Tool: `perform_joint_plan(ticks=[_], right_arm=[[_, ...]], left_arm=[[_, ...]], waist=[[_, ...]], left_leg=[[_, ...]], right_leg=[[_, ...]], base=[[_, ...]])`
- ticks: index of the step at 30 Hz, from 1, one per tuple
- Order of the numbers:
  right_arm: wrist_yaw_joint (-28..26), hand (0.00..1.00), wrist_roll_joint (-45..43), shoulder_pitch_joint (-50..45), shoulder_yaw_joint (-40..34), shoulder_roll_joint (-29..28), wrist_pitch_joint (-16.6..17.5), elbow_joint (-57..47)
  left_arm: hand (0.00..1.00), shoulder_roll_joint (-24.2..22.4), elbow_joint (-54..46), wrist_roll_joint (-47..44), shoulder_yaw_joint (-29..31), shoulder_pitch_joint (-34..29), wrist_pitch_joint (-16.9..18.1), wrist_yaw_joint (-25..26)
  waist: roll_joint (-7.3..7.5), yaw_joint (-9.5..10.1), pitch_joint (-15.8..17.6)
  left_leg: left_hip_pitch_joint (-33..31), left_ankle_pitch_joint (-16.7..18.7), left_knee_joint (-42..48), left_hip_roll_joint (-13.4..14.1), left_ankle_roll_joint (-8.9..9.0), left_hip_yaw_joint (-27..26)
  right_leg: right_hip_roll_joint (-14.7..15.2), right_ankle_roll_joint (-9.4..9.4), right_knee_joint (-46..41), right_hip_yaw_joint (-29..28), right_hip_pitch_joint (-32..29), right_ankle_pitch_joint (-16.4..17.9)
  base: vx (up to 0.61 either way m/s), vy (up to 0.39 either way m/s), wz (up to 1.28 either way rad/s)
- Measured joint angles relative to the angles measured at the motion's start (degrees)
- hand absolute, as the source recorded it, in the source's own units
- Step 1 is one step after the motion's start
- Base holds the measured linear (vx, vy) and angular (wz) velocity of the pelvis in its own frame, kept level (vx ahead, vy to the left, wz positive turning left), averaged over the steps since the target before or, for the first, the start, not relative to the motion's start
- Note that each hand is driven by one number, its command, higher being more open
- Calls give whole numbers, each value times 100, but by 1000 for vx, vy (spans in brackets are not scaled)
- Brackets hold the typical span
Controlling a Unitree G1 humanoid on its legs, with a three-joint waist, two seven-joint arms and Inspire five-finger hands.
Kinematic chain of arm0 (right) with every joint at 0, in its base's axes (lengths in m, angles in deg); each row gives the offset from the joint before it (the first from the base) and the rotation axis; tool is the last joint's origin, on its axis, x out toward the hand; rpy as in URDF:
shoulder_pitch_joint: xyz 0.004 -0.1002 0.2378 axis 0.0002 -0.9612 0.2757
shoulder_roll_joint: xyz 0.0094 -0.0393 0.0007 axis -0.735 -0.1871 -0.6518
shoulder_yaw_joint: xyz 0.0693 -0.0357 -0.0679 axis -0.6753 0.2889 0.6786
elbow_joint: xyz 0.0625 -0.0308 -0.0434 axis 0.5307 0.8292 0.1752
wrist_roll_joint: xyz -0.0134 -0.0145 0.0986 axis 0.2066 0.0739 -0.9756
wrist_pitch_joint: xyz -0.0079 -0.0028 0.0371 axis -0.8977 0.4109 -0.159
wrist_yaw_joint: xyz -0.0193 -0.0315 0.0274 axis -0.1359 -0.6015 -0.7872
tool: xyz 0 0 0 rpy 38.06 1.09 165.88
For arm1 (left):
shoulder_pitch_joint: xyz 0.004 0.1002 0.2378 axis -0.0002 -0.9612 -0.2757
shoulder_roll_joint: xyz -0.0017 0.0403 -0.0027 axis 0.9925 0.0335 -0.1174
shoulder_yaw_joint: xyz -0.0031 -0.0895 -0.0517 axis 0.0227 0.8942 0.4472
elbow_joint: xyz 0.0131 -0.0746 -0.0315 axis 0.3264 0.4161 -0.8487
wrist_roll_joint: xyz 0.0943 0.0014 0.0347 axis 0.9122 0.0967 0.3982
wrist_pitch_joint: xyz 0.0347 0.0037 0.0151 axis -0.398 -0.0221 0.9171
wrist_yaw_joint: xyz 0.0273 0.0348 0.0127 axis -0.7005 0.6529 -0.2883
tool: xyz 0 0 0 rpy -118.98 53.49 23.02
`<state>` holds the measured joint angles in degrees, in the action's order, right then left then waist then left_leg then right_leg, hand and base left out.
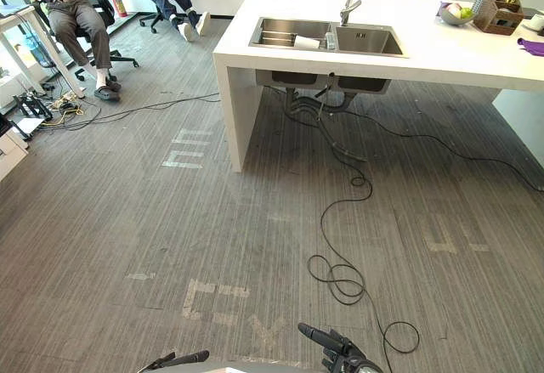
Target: Walk over to the sink, pick up the cup, carry it to the dishwasher, place the cup inside the dishwasher, then close the dishwasher door
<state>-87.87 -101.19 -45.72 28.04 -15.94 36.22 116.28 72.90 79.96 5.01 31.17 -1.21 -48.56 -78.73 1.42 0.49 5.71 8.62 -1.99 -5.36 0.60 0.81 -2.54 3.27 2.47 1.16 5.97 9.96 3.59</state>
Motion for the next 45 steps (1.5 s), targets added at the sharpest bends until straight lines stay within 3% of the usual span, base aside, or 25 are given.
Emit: perform_joint_plan(ticks=[7, 12, 15, 17, 18, 20, 23, 25, 28, 29, 31, 32, 33, 34, 35, 36, 39, 40, 41, 42, 44, 45], right_arm=[[-232, 100, 15, -20, 5, 51, 0, 36], [-283, 100, 13, -26, 12, 56, 46, 33], [-350, 100, -45, -115, 12, 54, 149, -96], [-353, 100, -142, -248, 7, 53, 263, -265], [-320, 100, -287, -209, 7, 124, 358, -302], [-300, 100, -409, -126, 11, 164, 398, -310], [-286, 100, -479, -138, 23, 75, 443, -276], [-316, 100, -508, -139, 30, 22, 480, -213], [-366, 100, -773, -188, -10, -26, 444, -73], [-399, 100, -917, -239, -42, -23, 416, -86], [-444, 100, -964, -493, -69, -61, 403, -109], [-509, 100, -995, -611, -247, -79, 358, -115], [-518, 100, -1031, -655, -293, -84, 364, -148], [-544, 100, -1055, -676, -333, -30, 369, -206], [-548, 100, -1061, -688, -334, 31, 367, -266], [-539, 100, -1058, -681, -334, 44, 365, -267], [-516, 100, -1023, -641, -262, 15, 342, -317], [-518, 100, -1020, -644, -215, 58, 341, -331], [-524, 100, -991, -648, -105, 125, 346, -332], [-524, 100, -954, -648, -4, 187, 361, -341], [-474, 100, -942, -576, 143, 234, 370, -328], [-412, 100, -947, -514, 258, 237, 365, -247]], left_arm=[[100, -15, 18, -61, -4, -43, 190, -23], [100, -16, 21, -354, -15, -71, 140, -24], [100, -2, 20, -537, -14, -99, 6, -76], [100, 35, 18, -532, -35, -107, -64, -177], [100, 33, 5, -543, -56, -109, -93, -196], [100, 72, -4, -531, -60, -114, -134, -197], [100, 103, 0, -515, -41, -128, -290, -220], [100, 102, 31, -453, 26, -85, -342, -296], [100, 111, 144, -214, 209, 2, -346, -436], [100, 116, 153, -158, 317, 0, -357, -483], [100, 111, 182, 37, 479, -2, -377, -551], [100, 58, 185, 151, 527, 0, -366, -579], [100, 11, 184, 218, 551, 1, -365, -600], [100, -87, 185, 274, 581, -6, -374, -648], [100, -183, 203, 308, 653, -23, -396, -679], [100, -181, 211, 367, 699, -36, -404, -699], [100, -233, 159, 466, 822, 17, -204, -699], [100, -243, 151, 508, 845, 79, -138, -697], [100, -317, 127, 512, 851, 105, -32, -686], [100, -335, 85, 499, 864, 103, 44, -659], [100, -389, -131, 175, 1000, 130, 106, -654], [100, -420, -197, 20, 996, 160, 229, -676]], waist=[[1, 1, 1], [10, 2, 6], [45, 9, 19], [91, -1, 10], [103, 25, 28], [50, -8, 105], [72, -16, 124], [66, -35, 136], [125, -114, 204], [169, -154, 279], [228, -160, 276], [200, -171, 281], [124, -205, 238], [-60, -283, 142], [-208, -312, 62], [-274, -299, 17], [-227, -277, -88], [-272, -282, -123], [-329, -281, -157], [-370, -278, -154], [-401, -237, -88], [-327, -151, -24]], left_leg=[[18, -1, 0, 2, 0, -16], [85, 1, 0, -12, -2, -19], [100, 46, 2, -106, -54, 9], [103, 110, 9, -232, -172, -136], [108, 133, 8, -352, -261, -260], [263, 123, 41, -397, -421, -232], [482, 239, 49, -271, -477, -178], [518, 368, 64, -124, -405, -155], [593, 681, 236, -17, -289, -135], [718, 875, 360, -40, -227, -135], [904, 1287, 641, -55, -96, -78], [1002, 1545, 814, 63, -15, -37], [1024, 1654, 861, 167, 45, -11], [1079, 1841, 887, 411, 89, 7], [1147, 1984, 934, 637, 71, 9], [1141, 2001, 1071, 725, 70, 41], [313, 1721, 3173, 859, 222, 228], [14, 1465, 3906, 913, 264, 243], [-356, 954, 4781, 1003, 310, 226], [-671, 791, 5554, 1116, 286, 172], [-1443, 1118, 7043, 1095, 185, 110], [-1924, 1346, 7179, 869, 156, 29]], right_leg=[[-2, 10, -1, -12, 8, -11], [14, 37, -41, -4, 66, 5], [166, 201, -673, 83, -161, 391], [446, 466, -1380, 224, -440, 751], [736, 545, -2638, 295, -1004, 903], [839, 445, -3622, 251, -1450, 932], [553, 395, -3142, 287, -1575, 1060], [231, 299, -2121, 409, -1763, 765], [-26, 305, -693, 427, -2009, -275], [15, 315, -517, 418, -2040, -414], [130, 251, -627, 458, -2029, -366], [112, -51, -923, 619, -2044, -672], [61, -85, -1115, 703, -2092, -695], [-94, -156, -1433, 853, -2184, -661], [-307, -441, -1633, 978, -2222, -471], [-399, -610, -1694, 1004, -2221, -354], [-570, -755, -1770, 994, -1993, 108], [-613, -768, -1759, 985, -1871, 195], [-706, -797, -1657, 928, -1640, 317], [-801, -859, -1497, 875, -1432, 378], [-922, -959, -1154, 713, -861, 438], [-903, -957, -894, 531, -438, 471]], base=[[-35, -21, -1], [-47, -23, 1], [-50, 4, 16], [-35, 57, 36], [-15, 82, 26], [34, 78, 10], [54, 33, 8], [110, -22, 3], [185, -89, 2], [236, -143, 5], [346, -173, 12], [526, -229, 21], [586, -240, 23], [603, -236, 19], [515, -194, 13], [487, -209, -6], [418, -204, -10], [557, -193, -1], [480, -115, -11], [480, -63, -21], [488, -25, -32], [409, -15, -39]])
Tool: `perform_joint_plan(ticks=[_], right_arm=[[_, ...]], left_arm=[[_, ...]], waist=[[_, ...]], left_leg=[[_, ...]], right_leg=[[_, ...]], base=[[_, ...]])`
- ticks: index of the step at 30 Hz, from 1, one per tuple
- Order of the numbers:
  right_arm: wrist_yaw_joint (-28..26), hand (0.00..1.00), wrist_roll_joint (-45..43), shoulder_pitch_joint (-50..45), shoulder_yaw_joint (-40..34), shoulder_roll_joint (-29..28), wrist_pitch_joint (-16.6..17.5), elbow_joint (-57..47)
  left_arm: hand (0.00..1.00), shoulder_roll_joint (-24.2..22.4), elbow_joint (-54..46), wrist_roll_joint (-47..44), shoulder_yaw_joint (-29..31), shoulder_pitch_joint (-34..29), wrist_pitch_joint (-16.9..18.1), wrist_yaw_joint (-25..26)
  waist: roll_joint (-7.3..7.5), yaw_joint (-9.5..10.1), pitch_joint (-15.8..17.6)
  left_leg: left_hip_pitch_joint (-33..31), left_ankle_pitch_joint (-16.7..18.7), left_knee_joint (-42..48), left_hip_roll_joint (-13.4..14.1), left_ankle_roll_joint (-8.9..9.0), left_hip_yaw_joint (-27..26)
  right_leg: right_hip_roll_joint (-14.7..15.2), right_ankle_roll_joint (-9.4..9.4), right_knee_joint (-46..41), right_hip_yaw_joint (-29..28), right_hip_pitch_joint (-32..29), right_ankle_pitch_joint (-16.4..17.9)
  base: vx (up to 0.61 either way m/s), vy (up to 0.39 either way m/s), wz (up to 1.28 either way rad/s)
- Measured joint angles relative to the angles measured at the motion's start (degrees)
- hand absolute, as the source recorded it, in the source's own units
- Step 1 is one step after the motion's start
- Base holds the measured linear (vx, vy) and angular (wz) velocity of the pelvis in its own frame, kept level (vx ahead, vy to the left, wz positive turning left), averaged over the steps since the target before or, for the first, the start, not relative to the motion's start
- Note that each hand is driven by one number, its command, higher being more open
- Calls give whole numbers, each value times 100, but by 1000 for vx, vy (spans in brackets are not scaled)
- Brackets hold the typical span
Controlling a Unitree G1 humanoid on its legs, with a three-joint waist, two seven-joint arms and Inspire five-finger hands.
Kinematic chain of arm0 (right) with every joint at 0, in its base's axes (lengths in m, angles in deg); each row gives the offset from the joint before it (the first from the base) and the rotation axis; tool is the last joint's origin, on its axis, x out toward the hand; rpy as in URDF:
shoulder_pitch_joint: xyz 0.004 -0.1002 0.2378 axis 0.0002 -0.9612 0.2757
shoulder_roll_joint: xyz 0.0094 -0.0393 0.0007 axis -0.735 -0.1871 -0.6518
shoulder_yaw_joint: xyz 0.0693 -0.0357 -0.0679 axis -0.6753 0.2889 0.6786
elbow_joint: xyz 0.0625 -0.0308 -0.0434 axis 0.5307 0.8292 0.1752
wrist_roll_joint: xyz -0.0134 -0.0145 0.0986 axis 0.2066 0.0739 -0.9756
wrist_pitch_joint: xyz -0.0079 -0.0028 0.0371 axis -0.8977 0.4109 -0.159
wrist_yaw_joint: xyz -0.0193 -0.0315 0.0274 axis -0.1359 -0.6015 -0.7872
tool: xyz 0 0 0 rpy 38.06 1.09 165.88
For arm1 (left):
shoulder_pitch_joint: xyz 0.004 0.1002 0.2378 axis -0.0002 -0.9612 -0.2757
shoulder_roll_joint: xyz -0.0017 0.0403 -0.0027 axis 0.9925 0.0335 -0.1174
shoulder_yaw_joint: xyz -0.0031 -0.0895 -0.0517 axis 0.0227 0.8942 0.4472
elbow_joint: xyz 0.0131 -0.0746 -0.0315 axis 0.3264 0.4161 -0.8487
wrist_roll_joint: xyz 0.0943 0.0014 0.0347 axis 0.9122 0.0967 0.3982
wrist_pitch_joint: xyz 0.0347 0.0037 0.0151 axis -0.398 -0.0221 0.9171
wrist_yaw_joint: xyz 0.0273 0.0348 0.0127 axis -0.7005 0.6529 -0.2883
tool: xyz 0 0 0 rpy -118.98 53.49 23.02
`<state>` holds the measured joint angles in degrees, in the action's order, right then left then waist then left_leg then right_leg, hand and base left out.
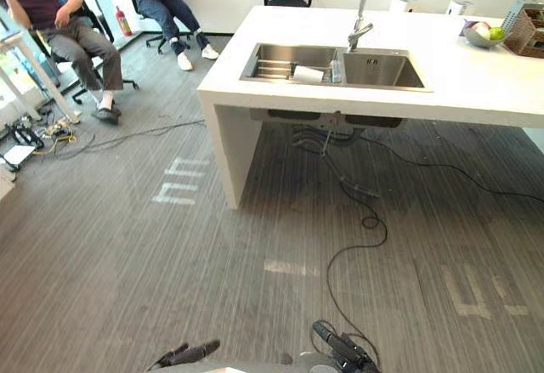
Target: Walk over to the sink, pick up the cup, carry it to the dishwasher, place the cup inside the dishwasher, then close the dishwasher door
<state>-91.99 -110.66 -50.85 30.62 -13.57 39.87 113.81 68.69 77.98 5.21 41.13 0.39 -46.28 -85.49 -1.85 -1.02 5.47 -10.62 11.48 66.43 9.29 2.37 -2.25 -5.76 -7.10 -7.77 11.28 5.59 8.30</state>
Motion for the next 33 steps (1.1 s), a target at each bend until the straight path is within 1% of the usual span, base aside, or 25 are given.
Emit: perform_joint_plan(ticks=[1, 2, 4, 5, 6, 7, 8, 9, 10, 11, 13, 14, 15, 16, 18, 19, 20, 21, 24, 25, 28, 30, 31, 32, 33], right_arm=[[7, 100, 0, 12, 6, -1, -3, 19], [29, 100, -4, 94, 5, -9, -3, 96], [70, 100, -6, 206, 0, -92, -2, 154], [65, 100, -2, 255, -7, -145, 11, 149], [63, 100, 0, 268, -8, -138, 23, 148], [62, 100, 3, 290, -7, -105, 28, 150], [68, 100, 60, 298, -3, -77, 34, 166], [73, 100, 128, 301, 5, -85, 35, 167], [110, 100, 340, 324, 46, -116, 60, 151], [219, 100, 583, 343, 137, -155, 117, 86], [384, 100, 703, 288, 145, -225, 168, -179], [487, 100, 707, 155, 138, -268, 192, -380], [547, 100, 708, 100, 138, -287, 189, -494], [648, 100, 707, 14, 148, -318, 188, -731], [841, 100, 711, -43, 209, -319, 170, -1057], [989, 100, 724, -47, 251, -284, 186, -1192], [1149, 100, 718, -31, 315, -251, 205, -1250], [1379, 100, 714, 17, 458, -224, 210, -1266], [1606, 100, 712, 195, 487, -254, 188, -1209], [1655, 100, 713, 295, 490, -264, 176, -1208], [1659, 100, 712, 328, 612, -279, 74, -1252], [1656, 100, 711, 274, 636, -322, -34, -1365], [1651, 100, 714, 216, 643, -383, -101, -1367], [1647, 100, 713, 213, 639, -389, -121, -1353], [1611, 100, 716, 222, 637, -233, -183, -1355]], left_arm=[[100, -40, -12, -48, 22, 5, 17, -23], [100, -55, -45, -81, -8, 16, 289, -99], [100, -60, -91, -6, -101, 53, 1035, -102], [100, -75, -128, 122, -246, 49, 1571, -8], [100, -110, -155, 166, -366, 32, 1868, 73], [100, -188, -365, 244, -597, -77, 2310, 234], [100, -299, -581, 316, -862, -144, 2626, 454], [100, -325, -709, 437, -968, -152, 2726, 590], [100, -238, -1111, 625, -1240, -153, 2846, 901], [100, -201, -1649, 791, -1485, -127, 2871, 1315], [100, -201, -2674, 872, -1753, -81, 2871, 1792], [100, -188, -3390, 903, -1933, -25, 2872, 1965], [100, -186, -3734, 950, -1997, 17, 2872, 2044], [100, -178, -4437, 1061, -2107, 120, 2896, 2198], [100, -163, -5527, 1187, -2200, 282, 2910, 2315], [100, -165, -6083, 1272, -2256, 402, 3023, 2392], [100, -138, -6365, 1290, -2279, 492, 3123, 2449], [100, -103, -6682, 1326, -2293, 601, 3283, 2530], [100, -92, -6853, 1233, -2294, 871, 3328, 2719], [100, -79, -6853, 1111, -2232, 942, 3296, 2824], [100, -8, -6855, 1025, -2156, 950, 3136, 3029], [100, 66, -6854, 1051, -2244, 950, 3033, 3137], [100, 128, -6854, 1124, -2354, 950, 2957, 3214], [100, 137, -6821, 1168, -2380, 939, 2937, 3225], [100, -4, -6817, 1176, -2479, 905, 2766, 3238]], waist=[[8, 21, 9], [28, 131, 65], [183, 241, 190], [283, 251, 247], [278, 259, 250], [177, 293, 244], [101, 341, 247], [97, 378, 244], [161, 437, 251], [233, 380, 249], [307, 285, 219], [343, 273, 197], [366, 264, 182], [404, 247, 155], [416, 174, 138], [416, 158, 130], [373, 158, 116], [328, 145, 40], [282, 138, 67], [211, 142, 120], [186, 139, 132], [236, 95, 102], [391, 78, 18], [376, 89, 8], [87, 60, 14]], left_leg=[[-112, 59, -48, -33, -12, -28], [-438, 294, -490, -48, -36, -275], [-582, 388, -2109, -199, -60, -790], [-524, 203, -3646, -463, 0, -946], [-492, -21, -4410, -571, 36, -899], [-465, -429, -5597, -629, 115, -624], [-548, -822, -5821, -594, 229, -365], [-548, -1104, -5720, -636, 202, -360], [-576, -1477, -5564, -755, 28, -400], [-601, -1589, -5467, -856, -135, -520], [-426, -1640, -5636, -1092, -313, -611], [-168, -1621, -5808, -1292, -501, -612], [-34, -1579, -5882, -1384, -561, -609], [230, -1484, -6016, -1556, -688, -585], [626, -1342, -6135, -1744, -839, -468], [866, -1172, -6154, -1811, -828, -460], [1066, -1076, -6174, -1804, -823, -455], [1347, -1006, -6259, -1738, -858, -430], [1757, -939, -6414, -1554, -770, -446], [1934, -851, -6429, -1398, -627, -508], [2274, -579, -6423, -1132, -208, -692], [2466, -299, -6383, -996, -29, -753], [2568, 25, -6222, -978, 31, -745], [2634, 162, -6102, -915, 38, -721], [2601, 340, -5815, -580, 237, -684]], right_leg=[[5, 37, 42, -25, 73, -25], [28, 127, 160, -169, 308, -51], [237, 247, 380, -366, 684, 19], [444, 369, 507, -472, 879, 91], [509, 432, 558, -536, 944, 129], [545, 552, 654, -716, 1058, 213], [581, 659, 642, -889, 1151, 375], [648, 720, 544, -973, 1173, 502], [814, 824, 261, -1145, 1126, 780], [968, 880, -38, -1246, 991, 872], [1184, 890, -731, -1340, 736, 867], [1321, 984, -1410, -1316, 563, 812], [1393, 1106, -1850, -1280, 429, 737], [1579, 1442, -2883, -1175, 60, 383], [1967, 1366, -4326, -860, -502, -574], [2240, 1168, -5280, -627, -925, -490], [2298, 946, -5714, -493, -1162, -310], [2255, 863, -5834, -304, -1415, -13], [2072, 919, -4989, 152, -1658, 524], [1959, 923, -4293, 393, -1756, 685], [1782, 1009, -2400, 570, -1899, 581], [1645, 1036, -1292, 189, -1890, 42], [1640, 1020, -860, -214, -1855, -861], [1602, 865, -982, -222, -1824, -1058], [1362, 881, -993, -133, -1654, -987]], base=[[388, -3, -59], [396, 25, -65], [423, 62, -61], [339, 82, -34], [422, 131, -48], [513, 254, -60], [431, 229, -64], [531, 358, -70], [450, 305, -51], [627, 420, -36], [439, 279, 4], [348, 210, 13], [432, 244, 21], [432, 223, 24], [538, 235, 25], [460, 167, 7], [521, 154, -4], [341, 90, -3], [378, 5, -3], [382, -88, -31], [335, -158, -31], [313, -224, 7], [365, -319, 12], [418, -398, 16], [336, -342, 12]])
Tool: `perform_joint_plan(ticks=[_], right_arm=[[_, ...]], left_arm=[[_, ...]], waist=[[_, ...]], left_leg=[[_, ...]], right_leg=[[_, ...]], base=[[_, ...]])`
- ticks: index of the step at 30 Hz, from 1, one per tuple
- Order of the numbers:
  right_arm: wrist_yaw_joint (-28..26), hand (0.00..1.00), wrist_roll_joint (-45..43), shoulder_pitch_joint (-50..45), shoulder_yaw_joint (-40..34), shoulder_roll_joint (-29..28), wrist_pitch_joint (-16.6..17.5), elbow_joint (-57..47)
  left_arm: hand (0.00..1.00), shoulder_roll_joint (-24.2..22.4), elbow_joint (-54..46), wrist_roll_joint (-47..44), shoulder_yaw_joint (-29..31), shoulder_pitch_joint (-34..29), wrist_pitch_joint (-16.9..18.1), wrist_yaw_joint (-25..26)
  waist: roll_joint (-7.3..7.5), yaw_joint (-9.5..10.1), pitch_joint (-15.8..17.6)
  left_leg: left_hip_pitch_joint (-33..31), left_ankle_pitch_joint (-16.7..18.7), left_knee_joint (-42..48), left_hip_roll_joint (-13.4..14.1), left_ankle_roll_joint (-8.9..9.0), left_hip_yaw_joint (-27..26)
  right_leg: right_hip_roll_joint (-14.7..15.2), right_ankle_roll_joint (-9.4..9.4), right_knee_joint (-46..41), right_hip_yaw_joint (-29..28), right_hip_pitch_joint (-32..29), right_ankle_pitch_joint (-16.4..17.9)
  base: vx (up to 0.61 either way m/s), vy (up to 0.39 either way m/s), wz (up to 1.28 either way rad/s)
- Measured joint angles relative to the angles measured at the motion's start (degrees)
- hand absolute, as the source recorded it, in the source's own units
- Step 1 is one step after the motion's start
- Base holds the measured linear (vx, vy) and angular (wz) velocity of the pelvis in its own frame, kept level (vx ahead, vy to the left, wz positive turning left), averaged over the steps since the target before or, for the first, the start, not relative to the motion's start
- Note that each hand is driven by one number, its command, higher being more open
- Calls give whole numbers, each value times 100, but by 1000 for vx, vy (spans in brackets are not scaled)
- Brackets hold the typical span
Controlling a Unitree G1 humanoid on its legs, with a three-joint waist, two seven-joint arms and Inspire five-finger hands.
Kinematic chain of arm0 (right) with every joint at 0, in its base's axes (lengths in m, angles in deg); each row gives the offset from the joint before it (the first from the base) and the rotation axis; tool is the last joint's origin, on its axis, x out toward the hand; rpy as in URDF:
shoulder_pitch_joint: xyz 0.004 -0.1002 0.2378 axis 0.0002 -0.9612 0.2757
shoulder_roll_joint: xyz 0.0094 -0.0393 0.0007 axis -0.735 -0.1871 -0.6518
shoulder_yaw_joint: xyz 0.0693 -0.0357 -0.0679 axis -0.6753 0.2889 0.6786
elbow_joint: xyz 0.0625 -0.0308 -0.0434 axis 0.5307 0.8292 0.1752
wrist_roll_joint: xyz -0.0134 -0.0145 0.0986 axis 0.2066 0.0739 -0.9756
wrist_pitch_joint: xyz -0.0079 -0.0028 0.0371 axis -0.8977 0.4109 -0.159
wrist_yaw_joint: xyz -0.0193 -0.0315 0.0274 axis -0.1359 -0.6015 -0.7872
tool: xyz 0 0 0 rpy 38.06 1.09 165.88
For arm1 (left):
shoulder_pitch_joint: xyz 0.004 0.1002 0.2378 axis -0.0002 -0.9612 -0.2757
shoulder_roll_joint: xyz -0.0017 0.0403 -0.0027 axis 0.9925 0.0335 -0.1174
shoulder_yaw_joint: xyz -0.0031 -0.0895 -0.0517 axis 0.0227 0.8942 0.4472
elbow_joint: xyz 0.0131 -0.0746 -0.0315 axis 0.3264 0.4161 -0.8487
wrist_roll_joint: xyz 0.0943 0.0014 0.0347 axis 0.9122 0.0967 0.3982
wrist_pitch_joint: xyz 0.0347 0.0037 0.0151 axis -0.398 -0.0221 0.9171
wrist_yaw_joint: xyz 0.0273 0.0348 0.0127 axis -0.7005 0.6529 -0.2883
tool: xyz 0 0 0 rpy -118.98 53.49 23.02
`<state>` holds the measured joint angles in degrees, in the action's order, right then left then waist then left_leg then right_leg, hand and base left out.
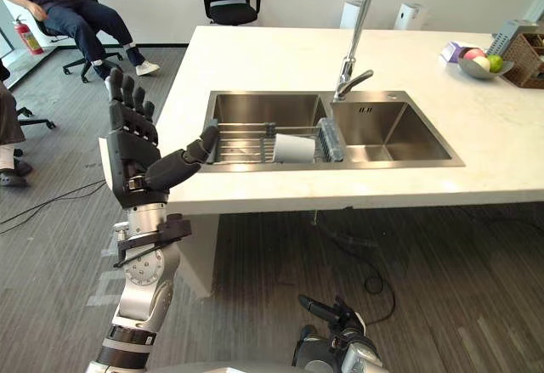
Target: Walk over to the sink, pick up the cup, carry it to the dishwasher, place the cup inside the dishwasher, then close the dishwasher door
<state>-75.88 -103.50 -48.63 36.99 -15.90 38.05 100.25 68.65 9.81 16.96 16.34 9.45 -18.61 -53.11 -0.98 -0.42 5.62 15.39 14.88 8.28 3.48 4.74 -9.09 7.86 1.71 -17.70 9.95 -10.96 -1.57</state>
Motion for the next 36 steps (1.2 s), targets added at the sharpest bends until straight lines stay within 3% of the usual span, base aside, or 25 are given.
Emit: perform_joint_plan(ticks=[1, 3, 6, 7, 8, 9, 11, 13, 14, 15, 16, 17, 19, 26, 36], right_arm=[[-57, 100, 1, -9, 2, 113, -125, 20], [-110, 100, 35, -6, 11, 176, -225, 19], [-326, 100, 226, 17, 112, 246, -531, 25], [-357, 100, 207, -2, 154, 297, -634, 37], [-354, 100, 113, -5, 252, 384, -739, 85], [-365, 100, 71, 2, 258, 404, -790, 142], [-424, 100, 78, -50, 235, 437, -856, 270], [-540, 100, 189, -83, 238, 482, -839, 324], [-584, 100, 181, -89, 235, 519, -840, 347], [-569, 100, 101, -83, 222, 528, -836, 374], [-528, 100, -22, -85, 213, 528, -843, 375], [-435, 100, -252, -87, 97, 477, -857, 392], [-367, 100, -420, -138, -62, 443, -865, 384], [-324, 100, -518, -202, -213, 351, -716, 403], [-206, 100, -869, -232, -121, 278, -565, 407]], left_arm=[[100, -76, -7, 116, -119, 26, -97, -44], [100, -93, -25, 249, -203, 106, -236, -140], [100, -58, -31, 525, -251, 123, -670, -352], [100, -47, -32, 668, -312, 119, -825, -396], [100, -51, -32, 734, -330, 117, -981, -534], [100, -41, -31, 758, -330, 110, -1078, -605], [100, 29, -31, 773, -336, 44, -1240, -831], [100, 90, -31, 958, -356, 2, -1238, -968], [100, 142, -37, 1199, -437, 23, -1225, -1020], [100, 236, -34, 1395, -570, 66, -1219, -1115], [100, 282, -32, 1490, -651, 100, -1217, -1164], [100, 440, 3, 1673, -815, 171, -1228, -1220], [100, 700, 6, 2026, -1044, 331, -1240, -1242], [100, 1519, 416, 2462, -1147, 1544, -1304, -1378], [100, 1732, 1039, 2353, -1470, 1883, -1331, -1613]], waist=[[-156, -21, -54], [-344, -40, -126], [-361, -41, -128], [-384, -40, -106], [-426, -31, -43], [-389, -21, 2], [-389, 24, 29], [-386, 107, 30], [-454, 103, -14], [-524, 78, -69], [-515, 76, -63], [-414, 72, -25], [-405, 1, -34], [-397, -157, -38], [-272, -373, -98]], left_leg=[[-109, 74, 177, 239, 118, -3], [-164, 58, 209, 457, 140, -21], [-477, 22, 1122, 754, 190, -80], [-901, -48, 2069, 907, 137, -75], [-1318, -329, 3044, 1106, -68, -94], [-1491, -378, 3489, 1196, -140, -106], [-1887, -20, 3936, 1268, -153, -197], [-1916, 91, 3050, 1098, -95, -475], [-1854, -254, 2003, 976, -78, -641], [-1654, -336, 1309, 904, -64, -843], [-1496, -368, 947, 816, -66, -861], [-1278, -641, 441, 599, -87, -902], [-1012, -896, -214, 378, -108, -914], [-551, -1117, -840, 300, -89, -930], [-517, -1361, -1221, 208, -124, -946]], right_leg=[[-196, -89, 129, 130, 39, 64], [-410, -207, 196, 209, 63, 137], [-692, -351, 497, 217, 309, 270], [-766, -382, 694, 234, 471, 251], [-859, -472, 925, 245, 722, 247], [-887, -521, 1047, 242, 856, 249], [-902, -608, 1277, 229, 1177, 262], [-858, -618, 1446, 152, 1307, 193], [-866, -514, 1508, 154, 1330, 144], [-867, -455, 1514, 170, 1340, 130], [-842, -404, 1502, 179, 1321, 137], [-704, -354, 1489, 178, 1305, 140], [-594, -266, 1489, 173, 1291, 190], [-618, -238, 1517, 167, 1495, 207], [-603, -198, 1586, 135, 1379, 175]], base=[[302, -311, 13], [250, -248, 0], [212, -237, -13], [146, -143, -1], [179, -157, 1], [178, -110, 2], [148, -52, -8], [142, 0, -17], [194, 78, 3], [245, 97, 9], [210, 96, 12], [158, 81, 10], [127, 79, 7], [19, 7, 0], [-37, -9, 0]])
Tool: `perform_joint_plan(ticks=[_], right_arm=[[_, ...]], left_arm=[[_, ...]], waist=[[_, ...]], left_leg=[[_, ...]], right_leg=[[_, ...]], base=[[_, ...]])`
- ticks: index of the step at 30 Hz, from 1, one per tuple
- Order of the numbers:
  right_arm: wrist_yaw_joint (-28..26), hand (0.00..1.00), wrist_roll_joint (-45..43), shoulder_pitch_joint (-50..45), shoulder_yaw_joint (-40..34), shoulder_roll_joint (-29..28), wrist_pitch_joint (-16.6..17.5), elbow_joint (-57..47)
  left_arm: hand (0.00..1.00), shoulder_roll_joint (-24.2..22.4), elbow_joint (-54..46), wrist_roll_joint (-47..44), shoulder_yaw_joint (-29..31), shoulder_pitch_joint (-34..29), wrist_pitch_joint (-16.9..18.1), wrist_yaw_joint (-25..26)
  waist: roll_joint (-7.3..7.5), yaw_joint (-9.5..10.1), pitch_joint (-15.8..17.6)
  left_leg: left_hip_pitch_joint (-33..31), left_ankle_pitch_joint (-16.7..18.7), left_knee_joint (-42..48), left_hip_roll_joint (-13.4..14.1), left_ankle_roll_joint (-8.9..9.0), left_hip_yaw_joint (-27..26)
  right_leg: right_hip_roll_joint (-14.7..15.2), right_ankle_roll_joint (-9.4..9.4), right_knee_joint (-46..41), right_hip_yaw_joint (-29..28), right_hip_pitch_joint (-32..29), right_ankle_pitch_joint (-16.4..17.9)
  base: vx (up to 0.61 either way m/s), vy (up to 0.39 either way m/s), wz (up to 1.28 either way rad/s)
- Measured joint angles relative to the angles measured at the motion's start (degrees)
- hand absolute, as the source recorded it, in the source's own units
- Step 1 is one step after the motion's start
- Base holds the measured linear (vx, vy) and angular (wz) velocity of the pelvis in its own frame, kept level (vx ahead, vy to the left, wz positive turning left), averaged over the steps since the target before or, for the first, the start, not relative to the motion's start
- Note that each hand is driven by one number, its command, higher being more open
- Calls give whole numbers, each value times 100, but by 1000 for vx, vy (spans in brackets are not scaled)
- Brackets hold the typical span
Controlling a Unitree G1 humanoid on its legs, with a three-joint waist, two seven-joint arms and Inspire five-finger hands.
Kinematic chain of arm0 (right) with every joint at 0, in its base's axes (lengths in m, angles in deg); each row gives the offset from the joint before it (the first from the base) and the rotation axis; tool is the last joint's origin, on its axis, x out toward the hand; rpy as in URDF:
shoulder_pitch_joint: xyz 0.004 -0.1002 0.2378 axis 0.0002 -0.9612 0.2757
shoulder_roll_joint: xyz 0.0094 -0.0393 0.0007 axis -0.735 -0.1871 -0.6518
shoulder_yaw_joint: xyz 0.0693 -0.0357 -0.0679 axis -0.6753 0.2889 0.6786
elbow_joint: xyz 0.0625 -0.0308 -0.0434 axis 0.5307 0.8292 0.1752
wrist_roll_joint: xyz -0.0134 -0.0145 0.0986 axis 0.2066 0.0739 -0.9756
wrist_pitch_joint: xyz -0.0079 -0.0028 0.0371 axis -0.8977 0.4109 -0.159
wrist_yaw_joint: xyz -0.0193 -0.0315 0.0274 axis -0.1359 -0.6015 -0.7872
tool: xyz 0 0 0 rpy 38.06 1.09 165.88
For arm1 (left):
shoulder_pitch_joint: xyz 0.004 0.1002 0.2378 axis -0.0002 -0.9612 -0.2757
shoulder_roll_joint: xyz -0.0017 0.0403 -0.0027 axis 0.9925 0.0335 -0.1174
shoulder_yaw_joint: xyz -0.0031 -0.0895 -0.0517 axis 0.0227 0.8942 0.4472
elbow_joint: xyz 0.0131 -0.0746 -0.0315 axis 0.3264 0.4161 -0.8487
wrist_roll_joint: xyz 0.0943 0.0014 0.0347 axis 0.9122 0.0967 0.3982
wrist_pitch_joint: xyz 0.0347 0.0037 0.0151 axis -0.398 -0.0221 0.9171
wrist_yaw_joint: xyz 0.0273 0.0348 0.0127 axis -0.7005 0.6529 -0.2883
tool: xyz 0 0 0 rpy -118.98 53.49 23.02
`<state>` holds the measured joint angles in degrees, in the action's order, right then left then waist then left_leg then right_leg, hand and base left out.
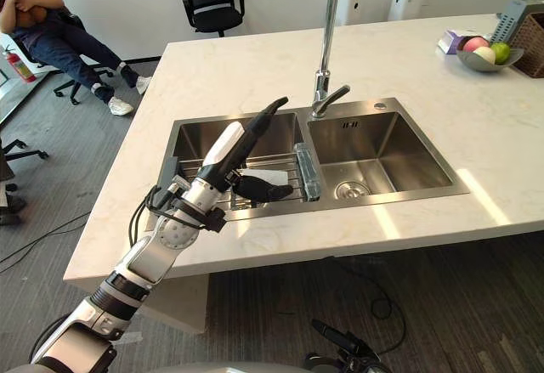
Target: Walk over to the sink, pick up the cup, carry it to the dishwasher, place the cup inside the dishwasher, then close the dishwasher door
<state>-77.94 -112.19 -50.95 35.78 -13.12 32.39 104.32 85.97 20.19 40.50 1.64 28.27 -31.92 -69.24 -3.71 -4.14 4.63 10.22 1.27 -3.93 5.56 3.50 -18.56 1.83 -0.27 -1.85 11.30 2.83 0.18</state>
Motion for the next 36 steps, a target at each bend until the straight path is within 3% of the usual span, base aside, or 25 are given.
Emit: perform_joint_plan(ticks=[6, 25, 36], right_arm=[[30, 100, -97, 12, 131, -17, -15, 53], [15, 100, -251, 75, 157, -32, -179, 66], [-134, 100, -250, 88, 156, -16, -162, 122]], left_arm=[[100, 198, 356, 360, -226, 156, 1, 4], [100, 263, 1394, 961, -387, 602, -108, 526], [100, 276, 2142, 1175, -492, 1034, -702, 614]], waist=[[107, -28, -59], [198, -306, -69], [205, -332, -65]], left_leg=[[43, 0, -69, -15, 1, -147], [82, -10, -83, -65, -13, -355], [46, -8, -92, -71, -11, -435]], right_leg=[[-27, 61, 125, -133, 0, -97], [-31, 81, 514, -339, 102, -407], [-48, 94, 662, -417, 90, -503]], base=[[12, 1, -11], [-30, -8, -6], [-4, -6, -3]])
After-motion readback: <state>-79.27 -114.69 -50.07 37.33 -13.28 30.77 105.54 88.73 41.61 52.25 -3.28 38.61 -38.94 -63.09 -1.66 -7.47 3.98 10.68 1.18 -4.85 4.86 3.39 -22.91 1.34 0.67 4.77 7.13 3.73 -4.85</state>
